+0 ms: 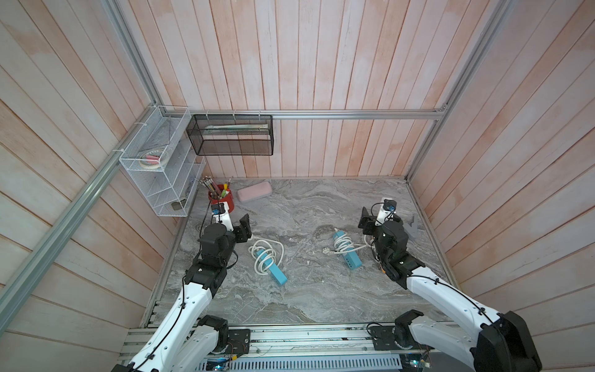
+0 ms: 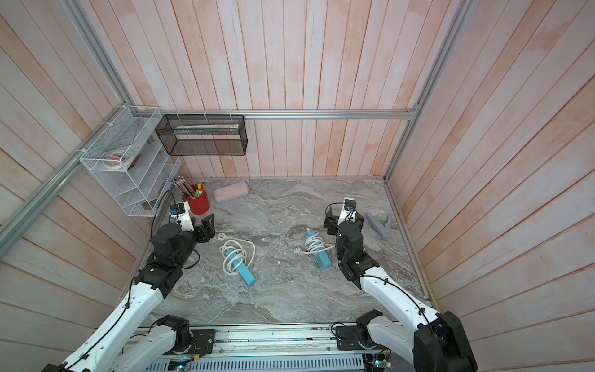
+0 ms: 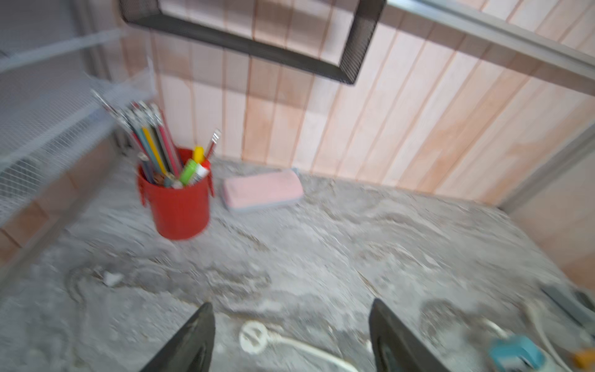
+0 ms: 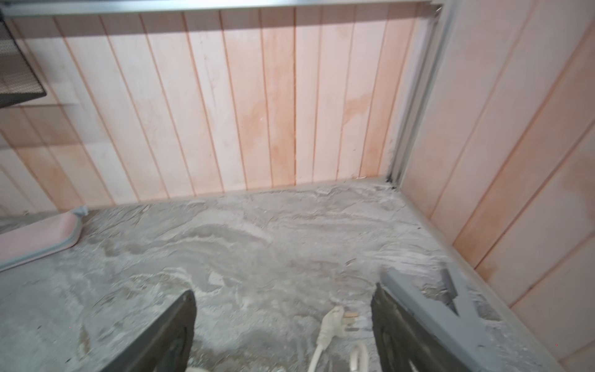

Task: Wrap the cord around the power strip
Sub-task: Reset both arms

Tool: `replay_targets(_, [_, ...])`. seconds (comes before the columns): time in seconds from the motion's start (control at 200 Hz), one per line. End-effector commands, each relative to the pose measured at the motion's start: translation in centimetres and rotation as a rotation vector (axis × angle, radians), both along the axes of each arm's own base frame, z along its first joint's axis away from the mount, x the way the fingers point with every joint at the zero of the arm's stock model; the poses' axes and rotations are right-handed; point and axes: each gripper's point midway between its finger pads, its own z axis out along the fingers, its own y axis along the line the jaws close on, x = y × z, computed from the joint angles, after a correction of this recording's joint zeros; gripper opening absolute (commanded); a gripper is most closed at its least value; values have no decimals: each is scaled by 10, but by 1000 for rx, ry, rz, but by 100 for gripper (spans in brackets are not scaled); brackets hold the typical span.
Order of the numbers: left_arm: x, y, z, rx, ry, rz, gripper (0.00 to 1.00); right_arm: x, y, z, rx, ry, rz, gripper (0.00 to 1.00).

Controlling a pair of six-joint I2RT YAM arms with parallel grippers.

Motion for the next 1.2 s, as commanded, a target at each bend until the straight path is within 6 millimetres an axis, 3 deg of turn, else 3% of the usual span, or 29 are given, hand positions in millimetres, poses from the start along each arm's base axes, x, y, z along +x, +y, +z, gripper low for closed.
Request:
replay_targets(0.0, [-3,40,6,195,-114,203,85,-13,-57,1,-24,-100,-182,85])
replay_targets(0.13, [-7,61,-16,236,-153,315,88,-22,-100,-19,-71,-67,-297,85])
replay_targets(0.265, [-13,73,-53,258,-152,366,91,-29,-111,-42,-91,-53,-301,84])
replay_targets(0.39, [-8,83,-77,272,-119,353,94,-30,-106,-62,-134,-70,-264,84])
replay_targets(0.57, [-7,92,-83,100,-236,278,94,-36,-105,-74,-109,-162,-242,83])
replay_targets(0.845, [16,73,-103,100,-255,130,96,-31,-79,-88,-107,-199,-62,82])
replay_targets(0.885, [19,71,-103,104,-263,118,100,-28,-76,-92,-121,-186,-47,80])
replay_targets(0.95, [24,75,-109,97,-209,135,100,-23,-71,-91,-134,-187,-18,83])
replay_targets(1.095, [39,79,-118,97,-142,157,100,-16,-73,-95,-132,-160,-33,85])
replay_targets(1.195, [39,78,-116,107,-153,159,100,-11,-80,-98,-115,-136,-77,85])
